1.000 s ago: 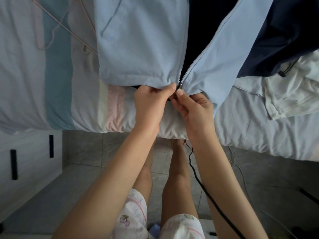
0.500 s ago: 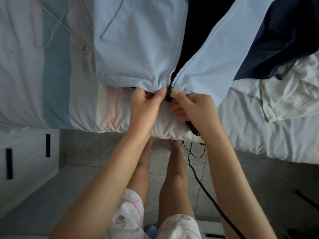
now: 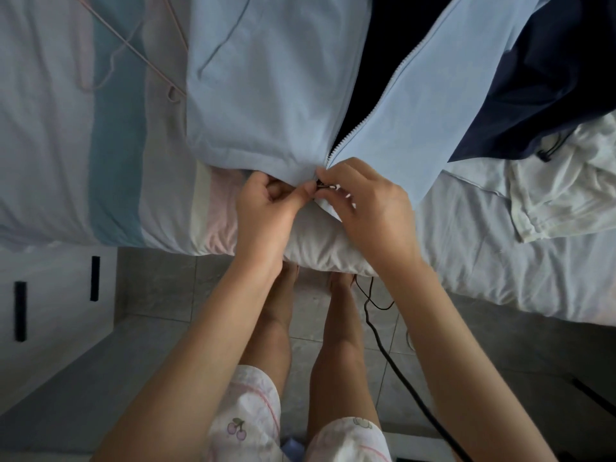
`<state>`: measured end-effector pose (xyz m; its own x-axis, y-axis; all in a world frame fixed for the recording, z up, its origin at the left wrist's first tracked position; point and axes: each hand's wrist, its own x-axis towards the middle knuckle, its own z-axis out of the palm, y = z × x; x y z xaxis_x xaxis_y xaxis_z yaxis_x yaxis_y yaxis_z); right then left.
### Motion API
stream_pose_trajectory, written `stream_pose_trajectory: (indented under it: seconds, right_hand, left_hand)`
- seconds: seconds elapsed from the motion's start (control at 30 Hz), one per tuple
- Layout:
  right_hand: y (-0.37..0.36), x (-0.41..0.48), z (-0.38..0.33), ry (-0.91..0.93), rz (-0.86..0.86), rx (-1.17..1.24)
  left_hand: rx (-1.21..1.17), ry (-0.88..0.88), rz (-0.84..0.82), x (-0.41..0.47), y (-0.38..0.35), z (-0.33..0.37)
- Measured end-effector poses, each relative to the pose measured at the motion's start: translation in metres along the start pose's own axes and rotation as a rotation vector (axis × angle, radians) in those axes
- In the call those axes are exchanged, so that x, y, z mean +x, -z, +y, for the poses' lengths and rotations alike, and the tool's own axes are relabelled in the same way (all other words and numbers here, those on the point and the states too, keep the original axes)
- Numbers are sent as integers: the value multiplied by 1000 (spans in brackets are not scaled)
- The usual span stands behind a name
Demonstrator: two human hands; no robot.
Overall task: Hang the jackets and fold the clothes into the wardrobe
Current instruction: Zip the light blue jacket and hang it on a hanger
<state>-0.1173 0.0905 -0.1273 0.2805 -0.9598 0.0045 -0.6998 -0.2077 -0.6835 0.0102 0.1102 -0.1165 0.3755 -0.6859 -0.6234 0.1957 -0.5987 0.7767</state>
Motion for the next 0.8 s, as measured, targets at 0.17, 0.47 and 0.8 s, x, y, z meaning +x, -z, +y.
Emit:
stream_pose_trajectory:
  seconds: [0.17,0.47,0.8]
  right_hand:
    - [4,4,0,-134,-67,128]
    - [27,28,-8,-267,-160,127]
    - [32,58,10,-125,-198,16]
  left_hand:
    - [97,-62,-11,1,6,-2]
    - [359,-258,-72,4,12,15]
    - [360,-171,-30,-11,45,4]
